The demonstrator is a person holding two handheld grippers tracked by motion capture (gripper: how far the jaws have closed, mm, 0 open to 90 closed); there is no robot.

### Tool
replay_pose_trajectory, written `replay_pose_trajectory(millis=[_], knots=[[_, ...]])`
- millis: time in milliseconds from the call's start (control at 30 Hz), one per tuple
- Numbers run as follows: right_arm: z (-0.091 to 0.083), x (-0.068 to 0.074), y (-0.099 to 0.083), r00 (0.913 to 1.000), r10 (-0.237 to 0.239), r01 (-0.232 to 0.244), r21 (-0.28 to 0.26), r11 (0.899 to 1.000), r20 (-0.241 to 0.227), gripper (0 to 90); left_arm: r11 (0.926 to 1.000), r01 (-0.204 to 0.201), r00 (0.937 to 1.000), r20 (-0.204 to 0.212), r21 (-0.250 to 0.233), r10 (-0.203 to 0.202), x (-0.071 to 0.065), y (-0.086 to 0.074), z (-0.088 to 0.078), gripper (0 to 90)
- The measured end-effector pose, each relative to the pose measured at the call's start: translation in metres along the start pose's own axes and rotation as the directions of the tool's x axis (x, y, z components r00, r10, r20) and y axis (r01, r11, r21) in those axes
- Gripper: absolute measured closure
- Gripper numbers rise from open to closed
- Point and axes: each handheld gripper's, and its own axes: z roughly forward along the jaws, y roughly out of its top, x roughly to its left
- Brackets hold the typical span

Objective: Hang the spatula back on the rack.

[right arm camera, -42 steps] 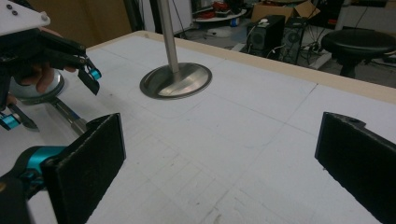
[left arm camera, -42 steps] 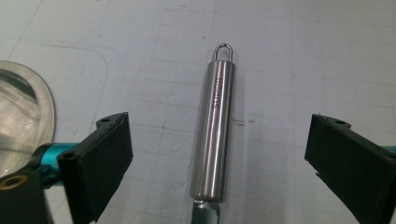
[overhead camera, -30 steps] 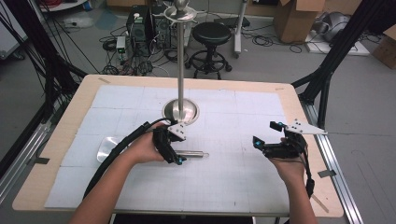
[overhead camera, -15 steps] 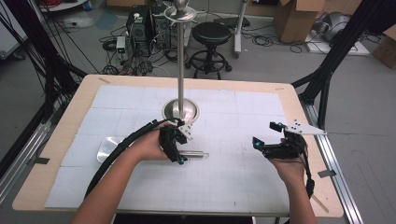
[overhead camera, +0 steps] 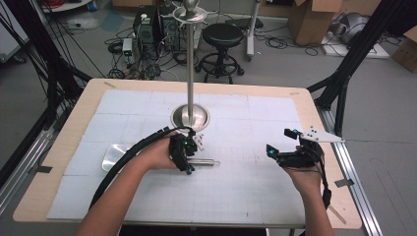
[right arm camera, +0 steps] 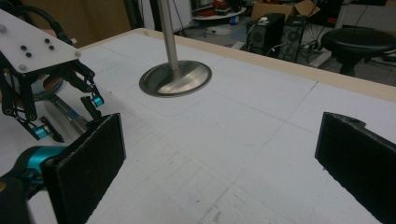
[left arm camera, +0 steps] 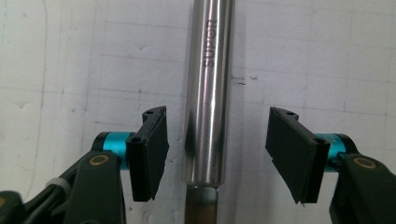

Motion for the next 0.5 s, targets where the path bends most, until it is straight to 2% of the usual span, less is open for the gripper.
replay_pose_trajectory(millis=[133, 433, 500], knots=[[0.0001, 0.0004, 0.0003, 1.0000, -0.006, 0.006, -0.002, 1.000, 0.002, 0.7, 0.9999, -0.011, 0.9999, 0.006, 0.005, 0.011, -0.0024, 0.0020, 0.0008, 41.6], [0.0007, 0.0005, 0.0000, 1.0000, -0.004, 0.004, 0.004, 1.000, 0.001, 0.7, 0.9986, 0.025, 0.9996, -0.012, 0.047, -0.024, 0.0005, -0.0006, 0.0022, 47.0], [0.0007, 0.0004, 0.0000, 1.0000, -0.005, 0.005, 0.004, 1.000, 0.001, 0.7, 0.9989, 0.019, 0.9998, -0.009, 0.044, -0.019, 0.0004, -0.0005, 0.0022, 47.7]])
